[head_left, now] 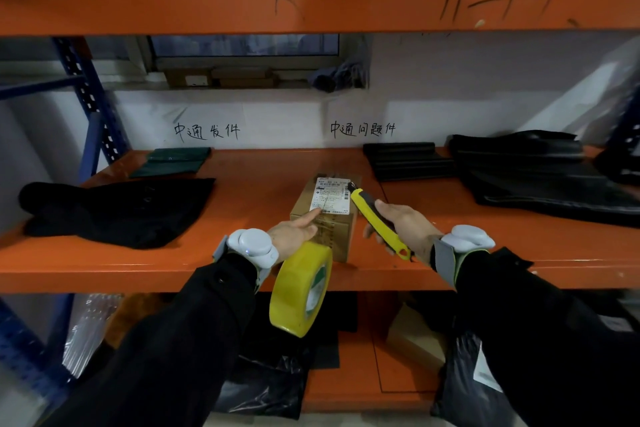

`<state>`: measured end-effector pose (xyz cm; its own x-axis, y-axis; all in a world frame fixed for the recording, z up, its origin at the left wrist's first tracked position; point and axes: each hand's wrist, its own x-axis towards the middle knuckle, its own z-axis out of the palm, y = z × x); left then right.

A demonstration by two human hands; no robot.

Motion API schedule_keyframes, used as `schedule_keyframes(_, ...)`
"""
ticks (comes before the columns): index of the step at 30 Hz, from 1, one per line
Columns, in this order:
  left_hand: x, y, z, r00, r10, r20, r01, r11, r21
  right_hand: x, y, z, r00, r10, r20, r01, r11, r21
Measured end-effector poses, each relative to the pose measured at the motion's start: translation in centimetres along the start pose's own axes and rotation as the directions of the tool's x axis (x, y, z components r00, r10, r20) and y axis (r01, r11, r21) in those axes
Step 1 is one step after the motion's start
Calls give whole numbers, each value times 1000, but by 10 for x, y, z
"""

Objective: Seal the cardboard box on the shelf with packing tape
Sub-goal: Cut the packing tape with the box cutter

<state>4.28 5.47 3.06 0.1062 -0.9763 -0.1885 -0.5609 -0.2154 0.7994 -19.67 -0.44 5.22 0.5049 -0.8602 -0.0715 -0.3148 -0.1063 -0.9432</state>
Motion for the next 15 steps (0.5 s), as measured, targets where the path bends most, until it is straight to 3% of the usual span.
schedule_keyframes(3, -1, 1, 0, 1000, -1, 7, 1, 1000, 5, 5, 1, -2, 999, 37, -38, -36, 999, 35)
schedule_keyframes(8, 0, 1, -1, 1000, -2, 1, 2, 999, 46, 1, -1, -8, 991, -105, -79, 95, 988, -119)
schedule_keyframes(12, 2, 2, -3, 1000, 23, 13, -24, 992, 121, -9, -4, -6, 990, -100, 98, 106, 993, -56)
schedule_keyframes(15, 2, 3, -3, 1000, 7, 9, -8, 991, 135, -10, -5, -1, 978, -122, 169, 158, 963, -217)
